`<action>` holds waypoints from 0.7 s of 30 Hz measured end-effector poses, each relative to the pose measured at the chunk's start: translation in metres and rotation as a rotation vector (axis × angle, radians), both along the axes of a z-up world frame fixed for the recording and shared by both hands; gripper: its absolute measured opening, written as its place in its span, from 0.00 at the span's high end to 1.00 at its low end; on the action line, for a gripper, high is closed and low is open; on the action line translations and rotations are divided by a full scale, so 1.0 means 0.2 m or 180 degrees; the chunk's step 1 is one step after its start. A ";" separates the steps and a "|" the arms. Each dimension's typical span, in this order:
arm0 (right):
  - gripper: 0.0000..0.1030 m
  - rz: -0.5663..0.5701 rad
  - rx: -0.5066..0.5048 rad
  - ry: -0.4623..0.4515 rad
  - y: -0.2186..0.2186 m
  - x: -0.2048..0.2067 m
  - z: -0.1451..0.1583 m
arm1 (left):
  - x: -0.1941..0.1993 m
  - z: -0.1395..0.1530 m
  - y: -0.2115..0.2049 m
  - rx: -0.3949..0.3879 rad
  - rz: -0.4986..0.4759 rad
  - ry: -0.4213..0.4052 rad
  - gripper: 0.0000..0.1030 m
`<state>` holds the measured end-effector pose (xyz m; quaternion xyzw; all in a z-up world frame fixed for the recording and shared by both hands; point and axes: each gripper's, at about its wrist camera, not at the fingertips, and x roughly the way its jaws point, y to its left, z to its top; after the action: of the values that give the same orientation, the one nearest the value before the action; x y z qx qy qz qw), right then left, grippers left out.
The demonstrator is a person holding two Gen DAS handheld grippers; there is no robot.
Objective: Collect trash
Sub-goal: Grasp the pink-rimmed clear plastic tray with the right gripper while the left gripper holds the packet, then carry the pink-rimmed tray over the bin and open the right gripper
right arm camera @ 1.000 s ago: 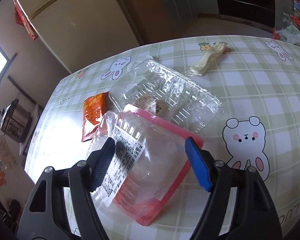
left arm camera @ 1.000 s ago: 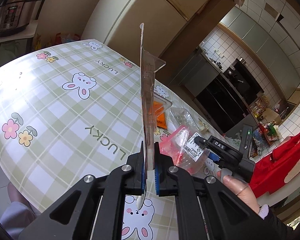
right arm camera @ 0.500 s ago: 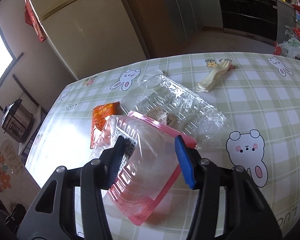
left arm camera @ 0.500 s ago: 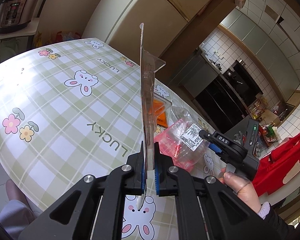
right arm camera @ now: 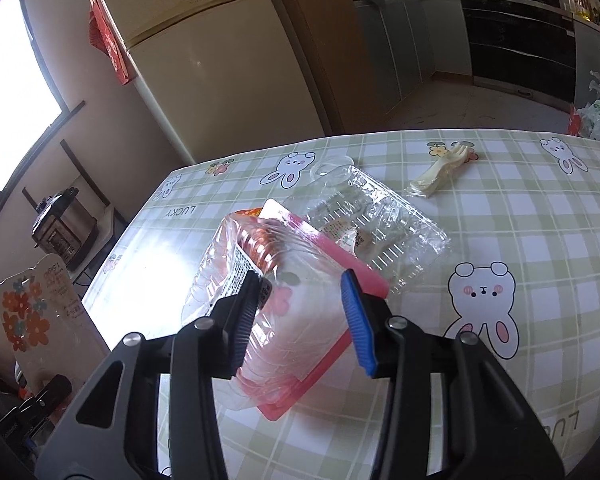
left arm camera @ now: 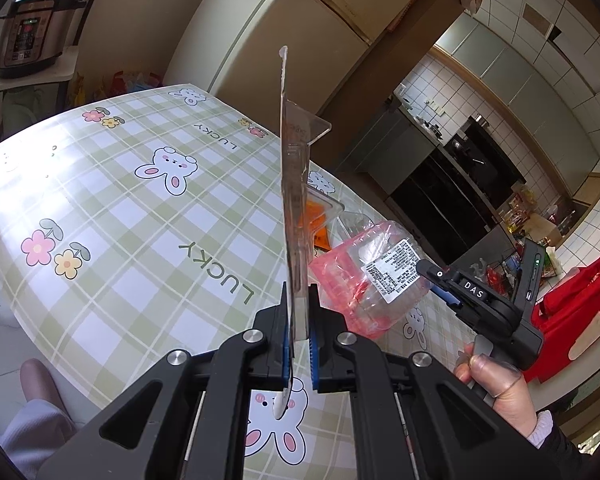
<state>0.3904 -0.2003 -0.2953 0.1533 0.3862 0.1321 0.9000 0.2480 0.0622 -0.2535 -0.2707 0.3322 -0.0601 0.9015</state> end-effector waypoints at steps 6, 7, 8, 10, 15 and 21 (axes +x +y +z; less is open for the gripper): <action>0.57 0.0097 -0.0013 -0.0173 -0.03 -0.15 0.13 | -0.09 0.08 0.01 0.0116 -0.0023 -0.0050 0.93; 0.57 0.0119 -0.0022 -0.0211 -0.03 -0.18 0.16 | -0.11 0.10 0.01 0.0132 -0.0023 -0.0059 0.93; 0.57 0.0142 -0.0034 -0.0249 -0.03 -0.22 0.19 | -0.13 0.11 0.01 0.0148 -0.0023 -0.0068 0.93; 0.57 0.0194 -0.0072 -0.0315 -0.03 -0.29 0.24 | -0.18 0.14 0.02 0.0184 -0.0031 -0.0090 0.93; 0.57 0.0329 -0.0079 -0.0436 -0.04 -0.47 0.35 | -0.32 0.23 0.03 0.0256 -0.0056 -0.0136 0.93; 0.57 0.0471 -0.0037 -0.0540 -0.05 -0.73 0.45 | -0.52 0.33 0.03 0.0320 -0.0041 -0.0201 0.93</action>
<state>0.2450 -0.2106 -0.2055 0.1074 0.3196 0.2085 0.9181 0.1434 0.0691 -0.1874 -0.2209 0.3080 -0.0577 0.9236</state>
